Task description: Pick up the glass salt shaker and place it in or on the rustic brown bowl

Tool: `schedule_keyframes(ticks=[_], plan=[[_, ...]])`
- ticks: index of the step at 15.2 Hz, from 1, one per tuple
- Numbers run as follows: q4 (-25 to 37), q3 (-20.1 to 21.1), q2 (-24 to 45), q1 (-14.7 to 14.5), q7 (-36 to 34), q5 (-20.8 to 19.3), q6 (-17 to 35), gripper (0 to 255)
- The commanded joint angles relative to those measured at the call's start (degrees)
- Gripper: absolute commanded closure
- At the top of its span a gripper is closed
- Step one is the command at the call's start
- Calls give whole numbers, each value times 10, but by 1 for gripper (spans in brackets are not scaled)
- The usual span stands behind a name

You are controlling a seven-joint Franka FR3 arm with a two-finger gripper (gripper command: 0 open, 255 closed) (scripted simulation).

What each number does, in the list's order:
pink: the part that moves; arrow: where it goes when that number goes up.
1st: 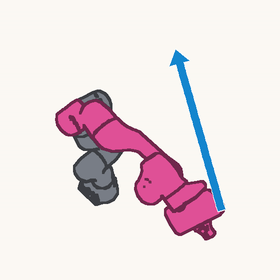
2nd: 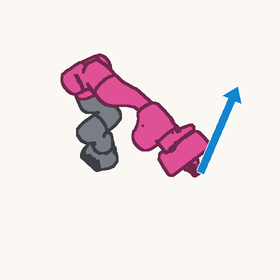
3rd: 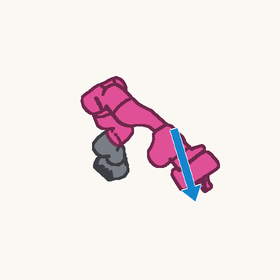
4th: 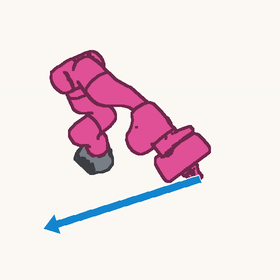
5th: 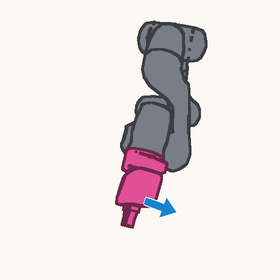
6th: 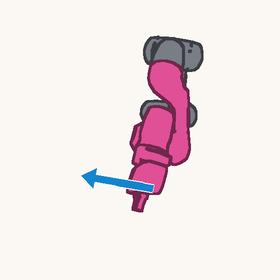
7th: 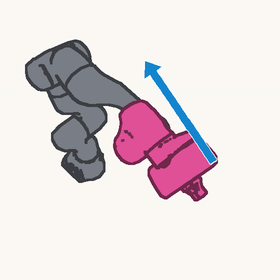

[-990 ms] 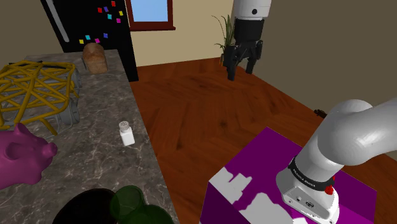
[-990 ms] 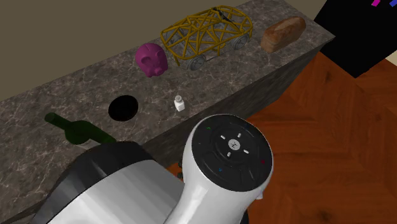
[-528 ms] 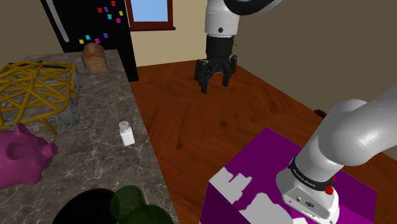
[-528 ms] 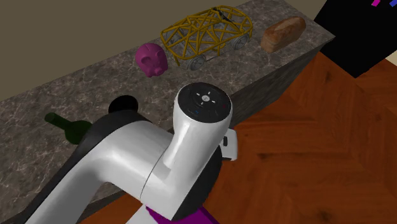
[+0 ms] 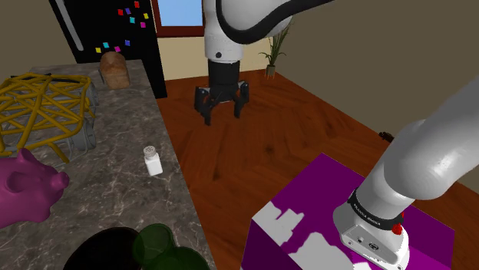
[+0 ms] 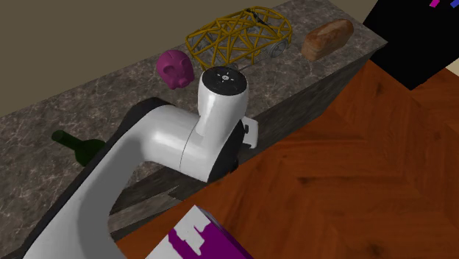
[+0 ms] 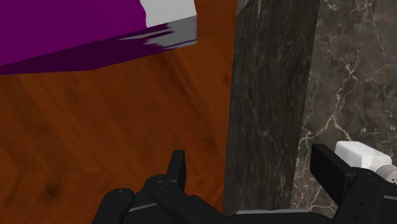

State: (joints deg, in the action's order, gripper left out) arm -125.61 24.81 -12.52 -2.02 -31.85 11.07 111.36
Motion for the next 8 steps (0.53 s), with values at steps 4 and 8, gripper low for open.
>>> schedule_keyframes(ticks=[4,8], plan=[[64,33,107,-7,-73,-32,48,0],[134,45,200,-24,-134,-75,73,0]])
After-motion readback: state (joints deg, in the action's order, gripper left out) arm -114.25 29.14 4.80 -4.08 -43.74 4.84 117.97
